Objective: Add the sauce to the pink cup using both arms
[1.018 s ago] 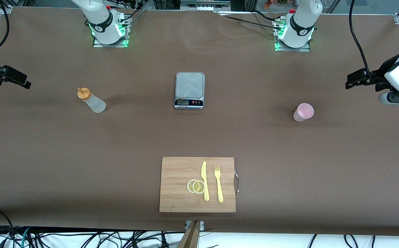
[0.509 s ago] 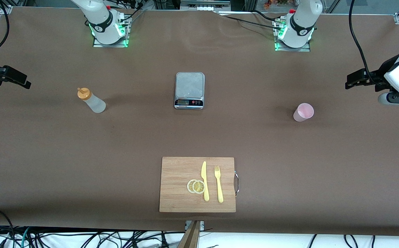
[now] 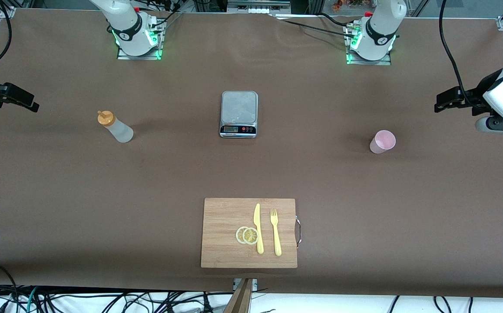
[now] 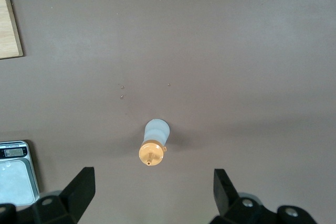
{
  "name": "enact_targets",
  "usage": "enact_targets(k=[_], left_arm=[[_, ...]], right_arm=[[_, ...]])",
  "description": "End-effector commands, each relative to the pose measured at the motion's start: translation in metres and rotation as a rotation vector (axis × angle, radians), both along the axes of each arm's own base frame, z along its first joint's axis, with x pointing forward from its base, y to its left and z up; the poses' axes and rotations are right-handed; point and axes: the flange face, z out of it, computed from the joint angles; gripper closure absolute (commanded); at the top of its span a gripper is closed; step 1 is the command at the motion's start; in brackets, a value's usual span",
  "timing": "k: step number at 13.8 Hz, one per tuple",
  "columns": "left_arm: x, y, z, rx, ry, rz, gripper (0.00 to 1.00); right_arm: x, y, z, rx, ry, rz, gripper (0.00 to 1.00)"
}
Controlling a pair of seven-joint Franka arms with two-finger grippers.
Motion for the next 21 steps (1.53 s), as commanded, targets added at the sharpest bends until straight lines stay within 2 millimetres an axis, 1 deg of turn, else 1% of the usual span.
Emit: enact_targets(k=[1,6,11,19,20,21], left_arm=[[0.0,-0.002,0.003,-0.016,0.004,0.009,0.0],[0.0,0.0,0.003,-0.017,0.004,0.011,0.0],[0.001,-0.005,0.001,-0.018,0.007,0.003,0.0],[0.002,0.002,-0.002,-0.014,0.01,0.013,0.0],[0.003,0.001,-0.004,-0.014,0.014,0.008,0.0],[0.005,0.004,-0.009,-0.017,0.023,0.01,0.0]], right_arm=[[-0.002,0.003,0.001,0.013,0.003,-0.004,0.0],[-0.002,0.003,0.001,0.013,0.003,-0.004,0.0],[-0.002,0.003,0.001,0.013,0.006,-0.004,0.0],[-0.002,0.003,0.001,0.013,0.006,-0.004,0.0],[-0.002,0.003,0.001,0.013,0.006,-0.004,0.0],[-0.002,0.003,0.001,0.013,0.006,-0.004,0.0]])
